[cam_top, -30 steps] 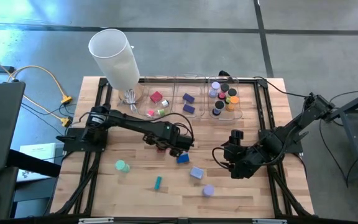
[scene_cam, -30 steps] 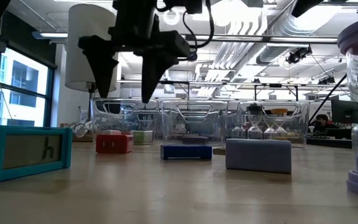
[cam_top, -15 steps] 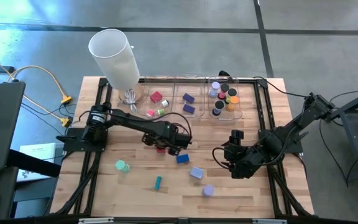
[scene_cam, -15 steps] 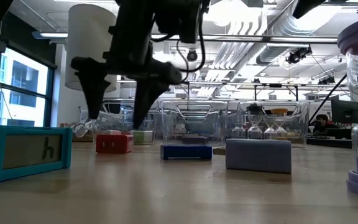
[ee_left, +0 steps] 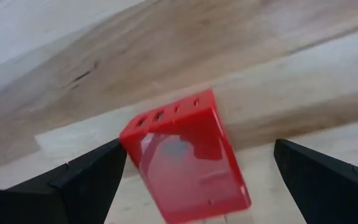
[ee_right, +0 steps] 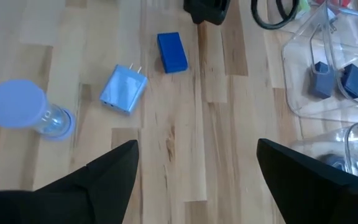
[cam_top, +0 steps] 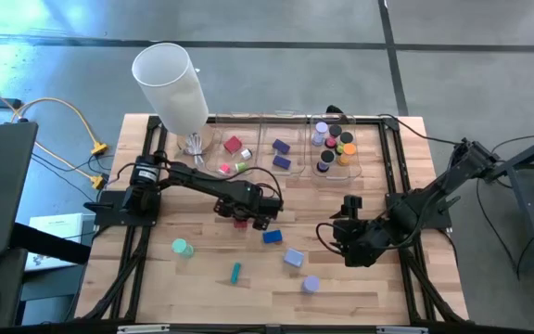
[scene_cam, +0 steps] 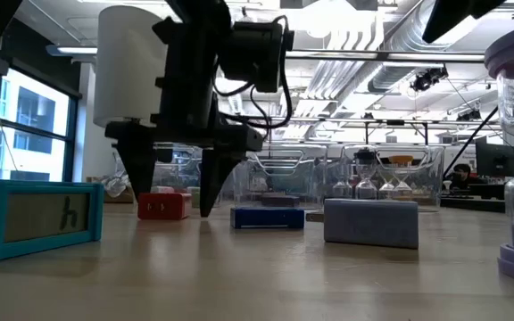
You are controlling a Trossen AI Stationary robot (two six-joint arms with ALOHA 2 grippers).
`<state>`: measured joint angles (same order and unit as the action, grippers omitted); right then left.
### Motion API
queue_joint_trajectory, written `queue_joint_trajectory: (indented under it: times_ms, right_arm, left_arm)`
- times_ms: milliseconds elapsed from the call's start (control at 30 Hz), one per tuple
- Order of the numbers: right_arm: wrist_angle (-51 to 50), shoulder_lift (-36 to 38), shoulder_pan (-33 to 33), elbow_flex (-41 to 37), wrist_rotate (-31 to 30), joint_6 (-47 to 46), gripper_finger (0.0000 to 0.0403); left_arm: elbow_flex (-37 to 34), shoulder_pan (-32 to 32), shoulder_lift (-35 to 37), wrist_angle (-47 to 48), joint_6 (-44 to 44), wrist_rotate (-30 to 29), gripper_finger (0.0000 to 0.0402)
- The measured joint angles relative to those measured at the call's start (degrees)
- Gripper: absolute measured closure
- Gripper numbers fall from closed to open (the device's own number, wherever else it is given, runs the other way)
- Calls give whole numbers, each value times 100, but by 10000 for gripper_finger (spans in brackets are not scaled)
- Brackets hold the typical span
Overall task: Pick & Place Office items
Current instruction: Put the red charger adapter into the left transparent bin
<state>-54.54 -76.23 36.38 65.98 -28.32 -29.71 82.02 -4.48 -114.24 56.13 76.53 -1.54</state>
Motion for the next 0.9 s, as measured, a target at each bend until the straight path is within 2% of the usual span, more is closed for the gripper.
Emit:
queue_joint_trajectory:
  times_ms: [300, 467, 733, 900]
  right_arm:
    - [39, 0, 0, -125, -2, 2, 86]
    - [50, 0, 0, -125, -2, 2, 86]
    - [146, 0, 0, -125, -2, 2, 86]
    - [168, 0, 0, -124, -2, -5, 86]
  left_arm:
    - [-227, 78, 24, -450, -341, 55, 16]
    - [-227, 77, 20, -517, -695, 35, 71]
    - [-219, 66, 13, -521, -982, 145, 201]
    - [-223, 60, 24, -439, -1399, 275, 202]
